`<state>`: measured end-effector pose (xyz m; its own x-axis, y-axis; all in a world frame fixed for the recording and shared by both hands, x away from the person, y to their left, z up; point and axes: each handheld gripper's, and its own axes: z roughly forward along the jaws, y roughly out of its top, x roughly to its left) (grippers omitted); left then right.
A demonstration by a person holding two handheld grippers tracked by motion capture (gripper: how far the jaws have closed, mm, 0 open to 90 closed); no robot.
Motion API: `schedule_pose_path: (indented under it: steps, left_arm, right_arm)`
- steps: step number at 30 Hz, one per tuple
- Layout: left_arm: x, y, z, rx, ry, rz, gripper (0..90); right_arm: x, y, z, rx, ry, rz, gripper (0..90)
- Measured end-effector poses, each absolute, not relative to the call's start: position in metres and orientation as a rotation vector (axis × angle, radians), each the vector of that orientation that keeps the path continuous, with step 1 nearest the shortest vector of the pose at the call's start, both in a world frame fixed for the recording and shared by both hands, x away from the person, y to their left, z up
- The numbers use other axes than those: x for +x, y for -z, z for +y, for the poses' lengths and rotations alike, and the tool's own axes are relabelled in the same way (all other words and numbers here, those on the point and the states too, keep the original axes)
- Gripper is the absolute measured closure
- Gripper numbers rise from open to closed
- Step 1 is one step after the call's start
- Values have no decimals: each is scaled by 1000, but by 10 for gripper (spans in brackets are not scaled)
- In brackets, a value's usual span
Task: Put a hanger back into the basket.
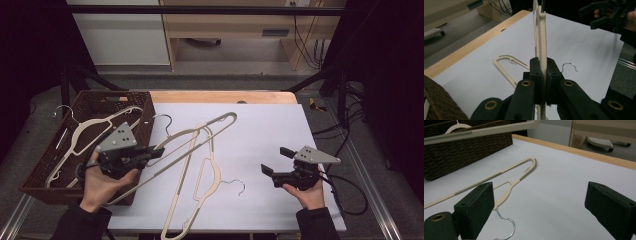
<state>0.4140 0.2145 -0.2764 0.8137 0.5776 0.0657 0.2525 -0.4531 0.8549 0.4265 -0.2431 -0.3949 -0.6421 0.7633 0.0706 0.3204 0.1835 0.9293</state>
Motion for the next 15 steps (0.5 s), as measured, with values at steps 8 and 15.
schedule_pose_path:
  steps: [8, 15]
  left_arm:
    - [430, 251, 238, 2034, -465, 612, 862]
    - [449, 242, 267, 2016, -473, 639, 862]
  right_arm:
    - [427, 396, -245, 1027, -1445, 2052, 87]
    - [426, 395, -247, 1030, -1449, 2045, 86]
